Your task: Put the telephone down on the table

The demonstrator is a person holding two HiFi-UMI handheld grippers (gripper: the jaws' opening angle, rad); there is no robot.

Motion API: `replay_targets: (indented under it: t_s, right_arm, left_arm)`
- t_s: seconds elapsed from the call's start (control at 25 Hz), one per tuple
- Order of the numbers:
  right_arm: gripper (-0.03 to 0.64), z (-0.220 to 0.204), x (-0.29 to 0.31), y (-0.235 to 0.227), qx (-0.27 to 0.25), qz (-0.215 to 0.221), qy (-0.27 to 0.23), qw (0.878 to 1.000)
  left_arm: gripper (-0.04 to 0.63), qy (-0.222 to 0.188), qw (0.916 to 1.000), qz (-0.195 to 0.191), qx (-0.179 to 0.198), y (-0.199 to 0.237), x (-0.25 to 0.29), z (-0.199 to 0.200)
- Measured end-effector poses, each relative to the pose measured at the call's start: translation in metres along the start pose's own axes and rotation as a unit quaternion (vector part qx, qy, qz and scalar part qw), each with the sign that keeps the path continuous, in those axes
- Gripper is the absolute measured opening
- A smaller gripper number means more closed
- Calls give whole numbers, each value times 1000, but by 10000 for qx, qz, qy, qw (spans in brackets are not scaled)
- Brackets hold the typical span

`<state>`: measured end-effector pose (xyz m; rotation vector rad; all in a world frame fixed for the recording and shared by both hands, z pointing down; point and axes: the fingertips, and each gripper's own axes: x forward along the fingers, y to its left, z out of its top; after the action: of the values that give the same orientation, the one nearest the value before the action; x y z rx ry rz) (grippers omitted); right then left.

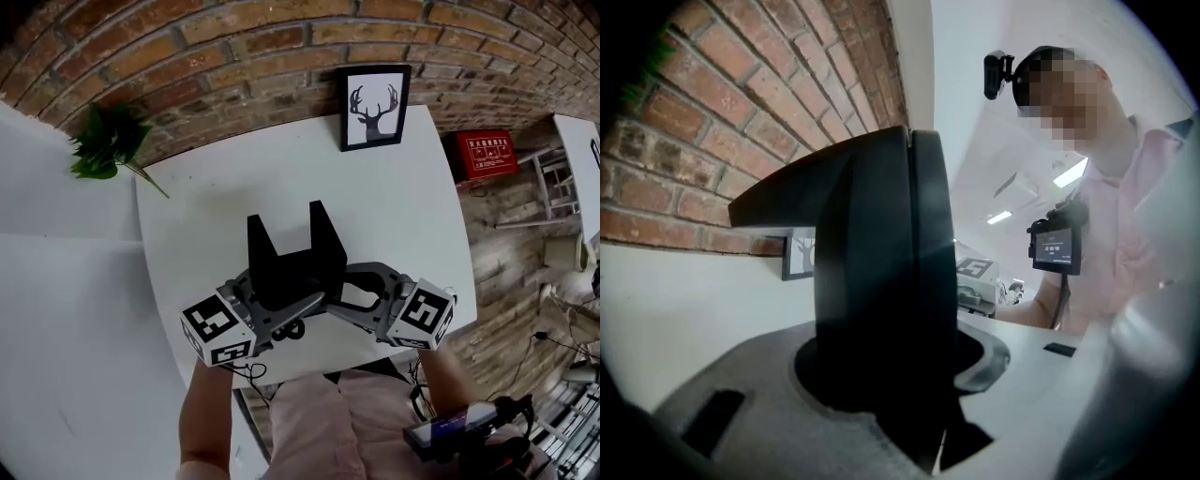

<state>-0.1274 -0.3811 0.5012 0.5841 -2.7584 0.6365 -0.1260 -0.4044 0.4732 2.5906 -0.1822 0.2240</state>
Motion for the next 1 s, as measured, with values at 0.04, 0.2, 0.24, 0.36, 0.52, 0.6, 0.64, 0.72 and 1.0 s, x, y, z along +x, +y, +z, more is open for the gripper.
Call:
replay_targets:
  t_s: [0.04, 0.2, 0.24, 0.36, 0.52, 0.6, 0.64, 0.72, 1.0]
  right_arm:
    - [187, -4, 1, -1, 44, -5, 38, 10000]
    - [189, -21, 5, -7, 210, -38, 181, 9996]
    - [189, -25, 6, -9, 248, -44, 213, 9995]
    - [189, -35, 10, -13, 346, -55, 303, 9989]
    - [190, -45, 13, -20, 463, -64, 380, 9982]
    - [190, -48, 15, -23, 511, -68, 398, 9979]
    - [191, -50, 16, -24, 535, -75, 405, 9977]
    - [192, -52, 18, -27, 584, -88, 421, 9974]
    - [193, -65, 23, -36, 735, -142, 578, 9955]
  left_arm:
    - [170, 11, 10000, -4, -70, 2, 1, -4]
    - [170, 68, 9996, -39, -262, 11, 7, -20]
    - [170, 72, 9995, -43, -310, 14, 8, -24]
    - [170, 81, 9989, -75, -456, 21, 10, -35]
    - [170, 44, 9977, -91, -666, 30, 13, -44]
    - [170, 11, 9968, -106, -789, 34, 14, -48]
    - [170, -7, 9962, -114, -858, 37, 14, -50]
    - [170, -36, 9951, -117, -979, 41, 15, -53]
    - [170, 23, 9927, -177, -1189, 53, 21, -67]
